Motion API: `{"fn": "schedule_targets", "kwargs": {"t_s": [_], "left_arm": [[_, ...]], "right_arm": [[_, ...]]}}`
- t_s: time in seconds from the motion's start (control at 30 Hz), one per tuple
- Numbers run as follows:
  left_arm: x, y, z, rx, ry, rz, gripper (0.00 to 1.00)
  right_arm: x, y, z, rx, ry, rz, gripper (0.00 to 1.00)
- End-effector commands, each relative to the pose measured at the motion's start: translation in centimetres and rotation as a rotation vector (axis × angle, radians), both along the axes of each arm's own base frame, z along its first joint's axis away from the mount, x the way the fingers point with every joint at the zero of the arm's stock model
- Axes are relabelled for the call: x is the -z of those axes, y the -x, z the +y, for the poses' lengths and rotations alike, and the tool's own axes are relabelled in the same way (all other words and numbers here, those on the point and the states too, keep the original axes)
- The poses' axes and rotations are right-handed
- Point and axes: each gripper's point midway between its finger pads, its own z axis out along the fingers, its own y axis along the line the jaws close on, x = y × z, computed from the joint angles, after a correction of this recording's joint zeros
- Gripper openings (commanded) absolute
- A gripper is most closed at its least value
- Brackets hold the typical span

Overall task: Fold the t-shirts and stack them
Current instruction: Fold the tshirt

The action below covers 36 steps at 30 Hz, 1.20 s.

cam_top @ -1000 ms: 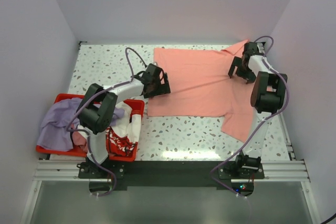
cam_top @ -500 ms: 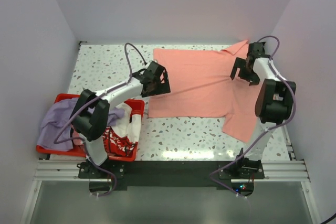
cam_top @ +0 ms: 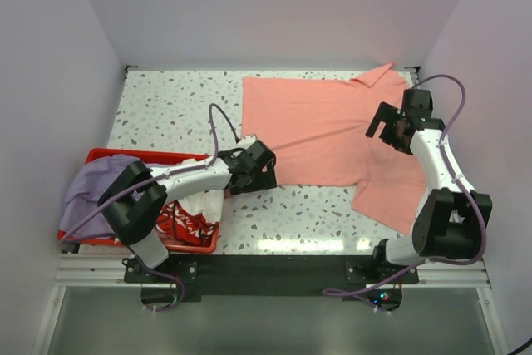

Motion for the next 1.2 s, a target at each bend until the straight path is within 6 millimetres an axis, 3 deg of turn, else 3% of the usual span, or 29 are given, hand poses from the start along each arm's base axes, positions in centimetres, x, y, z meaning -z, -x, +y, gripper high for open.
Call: {"fn": "schedule_targets", "kwargs": {"t_s": [0.0,0.33,0.47,0.73,1.0,1.1,1.17], "left_arm": [[0.2,-0.6,-0.1,-0.131,0.044,-0.010,0.93],[2.1,-1.9,3.5,-0.325,-0.099,-0.013,0.90],[3.3,-2.5,3.5,-0.344,-0.095,0.009,0.79],[2.7,-3.3,4.2,-0.384,-0.120,-0.023,0.66],[3.8,-4.0,4.3,-0.382,-0.135,0.001,0.51],[3.7,-4.2,4.1,-0.376,-0.131,-0.005,0.41],[3.7,-4.3,4.0,-0.367,-0.129,-0.005,0.26]], "right_arm": [[-1.3,-0.7,1.1,-0.019,-0.042,-0.067,0.99],[-0.7,-1.1,1.7,-0.054,-0.062,-0.056,0.99],[-0.9,-1.2,1.7,-0.055,-0.058,-0.064,0.99],[-0.8,-1.1,1.5,-0.050,-0.051,-0.058,0.99],[-0.8,-0.8,1.5,-0.049,-0.044,-0.054,0.99],[-0.7,-0.6,1.6,-0.049,-0.033,-0.048,0.99],[-0.6,-0.4,2.1,-0.058,-0.030,-0.043,0.99]]}}
